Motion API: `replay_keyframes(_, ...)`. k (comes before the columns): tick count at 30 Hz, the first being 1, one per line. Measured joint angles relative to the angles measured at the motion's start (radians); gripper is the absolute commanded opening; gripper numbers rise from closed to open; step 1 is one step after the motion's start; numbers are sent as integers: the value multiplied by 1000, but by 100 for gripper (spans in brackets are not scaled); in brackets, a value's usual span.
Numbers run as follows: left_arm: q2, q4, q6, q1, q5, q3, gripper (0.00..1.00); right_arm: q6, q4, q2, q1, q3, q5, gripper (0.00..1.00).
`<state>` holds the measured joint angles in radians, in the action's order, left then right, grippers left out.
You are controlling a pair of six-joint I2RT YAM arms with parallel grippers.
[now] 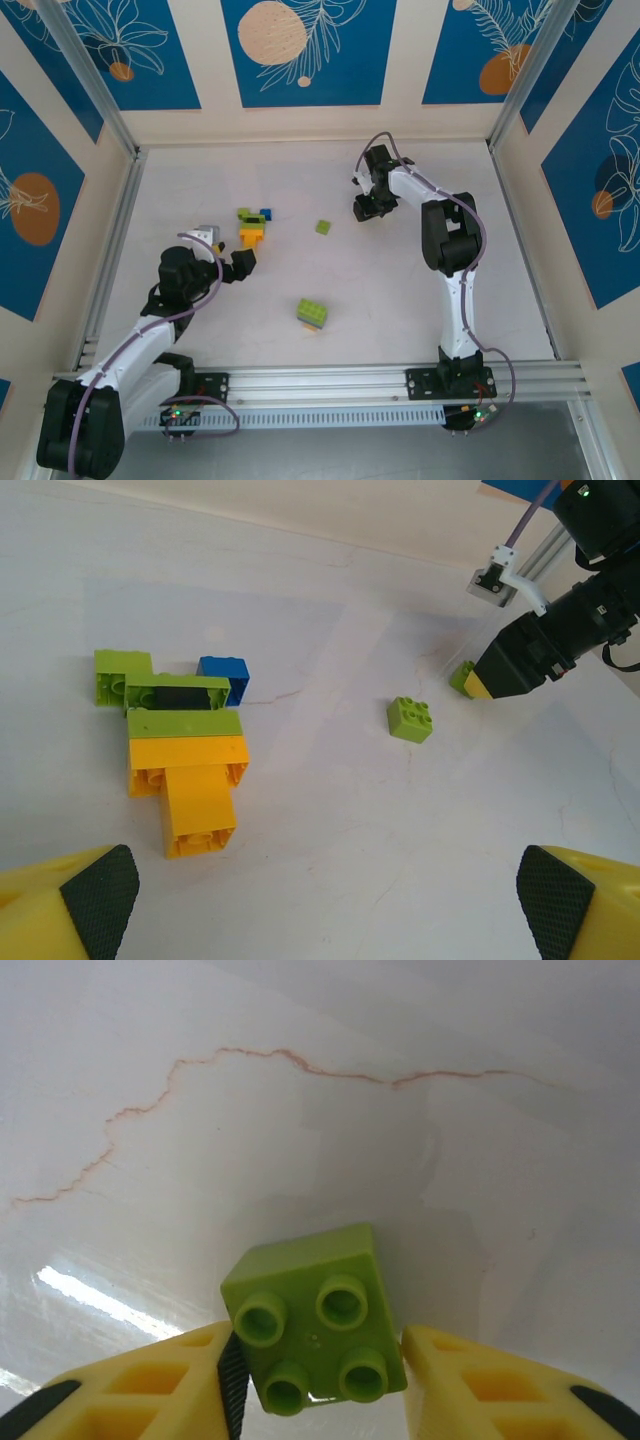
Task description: Assemble a carrot with lego
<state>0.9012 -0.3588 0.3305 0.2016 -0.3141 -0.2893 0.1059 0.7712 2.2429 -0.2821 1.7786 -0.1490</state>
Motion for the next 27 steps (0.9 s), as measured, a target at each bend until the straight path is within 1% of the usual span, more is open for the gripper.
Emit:
replay_keyframes(4,5,0,-3,3,0,-2,100,-5,3,0,-2,0,0,40)
replay_keyframes(8,6,0,-11,6,0,-3,100,-39,0,-3,-10,-8,-9,36)
replay_keyframes(14,6,0,-18,11,0,-4,100,-119,-26,-84,-50,-135,-40,34)
replay_keyframes(21,6,0,-19,18,0,-5,100,-237,-33,-222,-156,-340,-77,35)
replay_keyframes(23,6,0,-19,19,0,-5,100,-264,-30,-246,-180,-374,-86,36)
replay_keyframes(27,6,0,-19,23,0,-5,100,-302,-26,-266,-208,-407,-95,42)
